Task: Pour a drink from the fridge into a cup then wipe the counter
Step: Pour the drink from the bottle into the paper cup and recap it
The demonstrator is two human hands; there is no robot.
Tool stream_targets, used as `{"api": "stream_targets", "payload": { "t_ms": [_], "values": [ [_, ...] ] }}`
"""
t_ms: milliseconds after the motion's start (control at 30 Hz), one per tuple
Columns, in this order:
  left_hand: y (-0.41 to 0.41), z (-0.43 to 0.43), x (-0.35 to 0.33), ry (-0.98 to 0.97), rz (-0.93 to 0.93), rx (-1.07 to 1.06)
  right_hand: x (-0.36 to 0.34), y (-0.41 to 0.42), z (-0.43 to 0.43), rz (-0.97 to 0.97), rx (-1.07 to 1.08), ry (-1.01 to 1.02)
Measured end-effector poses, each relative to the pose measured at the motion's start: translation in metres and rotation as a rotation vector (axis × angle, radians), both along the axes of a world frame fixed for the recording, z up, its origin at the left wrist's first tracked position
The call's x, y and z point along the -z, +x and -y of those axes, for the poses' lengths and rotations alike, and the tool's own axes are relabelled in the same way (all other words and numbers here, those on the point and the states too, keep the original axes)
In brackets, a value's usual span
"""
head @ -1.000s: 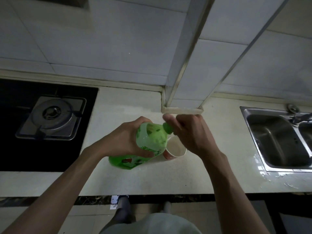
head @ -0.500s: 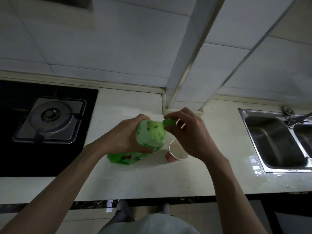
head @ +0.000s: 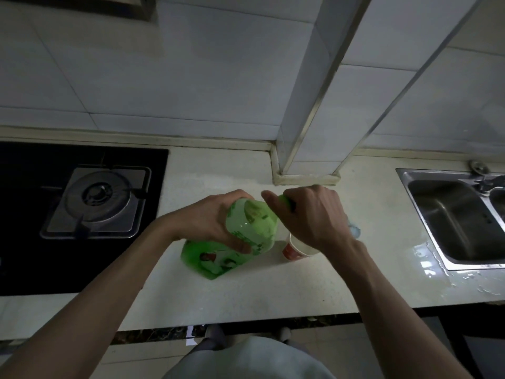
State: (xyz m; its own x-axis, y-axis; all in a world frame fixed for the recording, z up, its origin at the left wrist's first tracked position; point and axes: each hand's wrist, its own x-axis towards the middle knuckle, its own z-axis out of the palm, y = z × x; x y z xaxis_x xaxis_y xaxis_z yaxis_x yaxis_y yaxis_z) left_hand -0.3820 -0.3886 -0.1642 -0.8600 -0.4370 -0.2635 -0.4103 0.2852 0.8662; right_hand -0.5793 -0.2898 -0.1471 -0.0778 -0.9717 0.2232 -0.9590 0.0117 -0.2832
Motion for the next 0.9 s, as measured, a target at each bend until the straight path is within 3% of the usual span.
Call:
{"api": "stream_targets", "payload": {
  "t_ms": [200,367,467,700,767,833,900],
  "values": [
    [-0.001,0.008,-0.009,0.152,-0.078,-0.035,-0.022,0.005,0.028,-0.028,0.021,-0.296],
    [-0.009,-0.003,-0.004,-0.146,-0.081,-0.229,-0.031,0.007,0.04,-0.03,0.254,0.043],
    [-0.01,-0.003,0.001,-0.2,-0.094,-0.262,-0.03,0.009,0.041,0.018,0.276,0.139],
    [0.014,0.029,-0.022,0.166,-0.071,-0.032,-0.053,0.016,0.045,-0.154,-0.111,-0.064],
    [0.016,0.029,-0.022,0.201,-0.084,-0.003,-0.054,0.019,0.048,-0.147,-0.11,-0.081],
    [0.011,0.022,-0.019,0.111,-0.082,-0.08,-0.054,0.021,0.051,-0.109,0.0,-0.048],
    [0.002,0.012,-0.013,-0.103,-0.077,-0.215,-0.052,0.018,0.051,-0.047,0.146,0.021]
  ]
}}
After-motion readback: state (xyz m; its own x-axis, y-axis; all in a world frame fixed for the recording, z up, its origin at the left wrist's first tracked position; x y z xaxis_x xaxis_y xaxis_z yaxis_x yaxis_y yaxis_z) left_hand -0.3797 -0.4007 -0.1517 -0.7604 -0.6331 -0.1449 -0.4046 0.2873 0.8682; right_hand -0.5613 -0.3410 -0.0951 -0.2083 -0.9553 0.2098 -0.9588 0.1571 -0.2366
